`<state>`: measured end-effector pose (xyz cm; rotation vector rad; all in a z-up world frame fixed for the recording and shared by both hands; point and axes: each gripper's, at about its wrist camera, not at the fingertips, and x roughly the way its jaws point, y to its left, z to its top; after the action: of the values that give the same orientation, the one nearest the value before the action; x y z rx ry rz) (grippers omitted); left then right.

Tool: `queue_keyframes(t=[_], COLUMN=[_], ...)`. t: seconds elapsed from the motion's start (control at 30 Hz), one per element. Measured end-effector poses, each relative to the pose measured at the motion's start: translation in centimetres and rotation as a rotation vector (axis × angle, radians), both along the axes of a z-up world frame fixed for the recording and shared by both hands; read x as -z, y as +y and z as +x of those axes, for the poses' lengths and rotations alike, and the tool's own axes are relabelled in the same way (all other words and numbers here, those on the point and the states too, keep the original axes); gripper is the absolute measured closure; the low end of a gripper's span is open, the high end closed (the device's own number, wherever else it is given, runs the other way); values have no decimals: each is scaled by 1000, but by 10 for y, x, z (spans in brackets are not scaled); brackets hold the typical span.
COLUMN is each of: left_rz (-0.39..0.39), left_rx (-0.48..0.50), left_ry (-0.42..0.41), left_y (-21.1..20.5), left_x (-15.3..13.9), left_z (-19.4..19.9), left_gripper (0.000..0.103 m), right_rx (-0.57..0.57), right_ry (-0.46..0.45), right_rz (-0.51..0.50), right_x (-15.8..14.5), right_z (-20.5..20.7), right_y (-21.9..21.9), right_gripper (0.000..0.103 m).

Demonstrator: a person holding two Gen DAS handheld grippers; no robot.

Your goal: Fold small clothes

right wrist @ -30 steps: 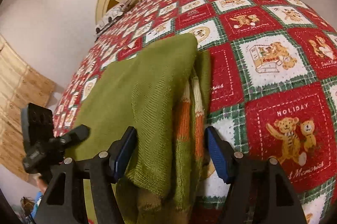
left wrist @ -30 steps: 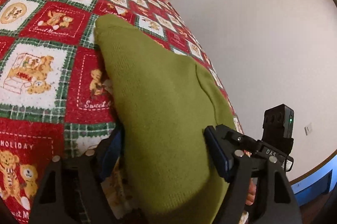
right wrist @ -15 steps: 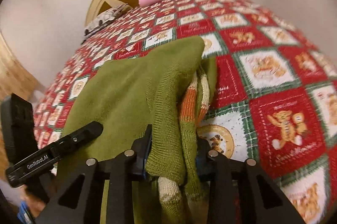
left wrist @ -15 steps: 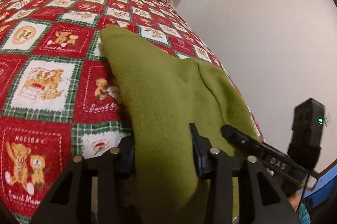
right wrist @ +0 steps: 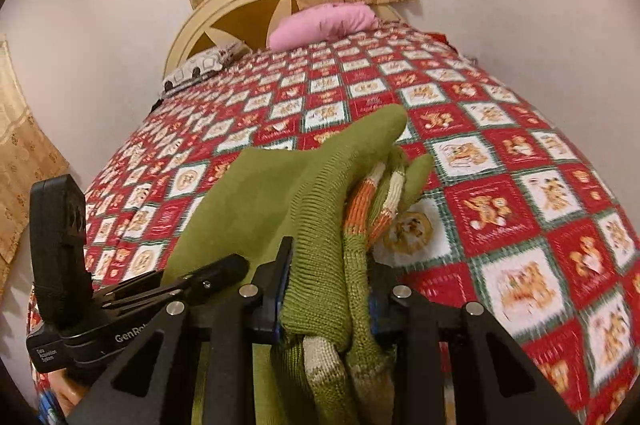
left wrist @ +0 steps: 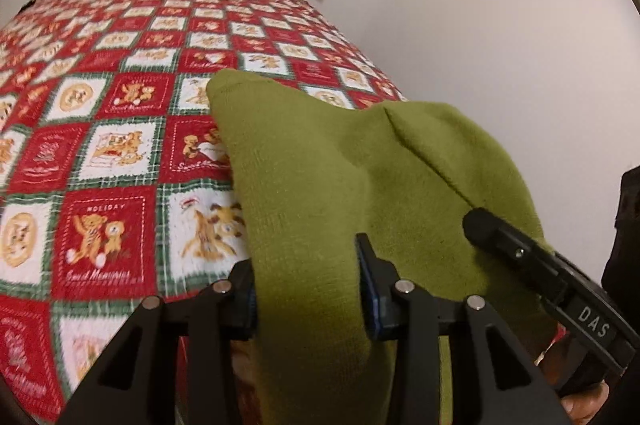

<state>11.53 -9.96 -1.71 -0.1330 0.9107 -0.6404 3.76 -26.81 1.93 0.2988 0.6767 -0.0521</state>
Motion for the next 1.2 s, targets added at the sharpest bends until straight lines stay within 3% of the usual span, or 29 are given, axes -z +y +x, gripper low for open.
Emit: queue_keyframes(t=[0.17, 0.4, 0.8, 1.2], left_rz=[34, 38, 96, 95], left_rx=[44, 55, 26, 90], left_ry=[-71, -58, -74, -130], left_y=[-6, 0, 30, 21], left_x=[-20, -21, -13, -24], left_z=[-38, -79, -133, -172], left_gripper=[62, 62, 62, 62], right_rx=[36, 71, 48, 87], right_ry=[-42, -70, -79, -126], right_rz=[-17, -66, -61, -156], right_x=[-19, -28, -13, -21], right_z=[-43, -100, -154, -209], right_y=[6, 24, 66, 78], right_gripper=[74, 74, 74, 74])
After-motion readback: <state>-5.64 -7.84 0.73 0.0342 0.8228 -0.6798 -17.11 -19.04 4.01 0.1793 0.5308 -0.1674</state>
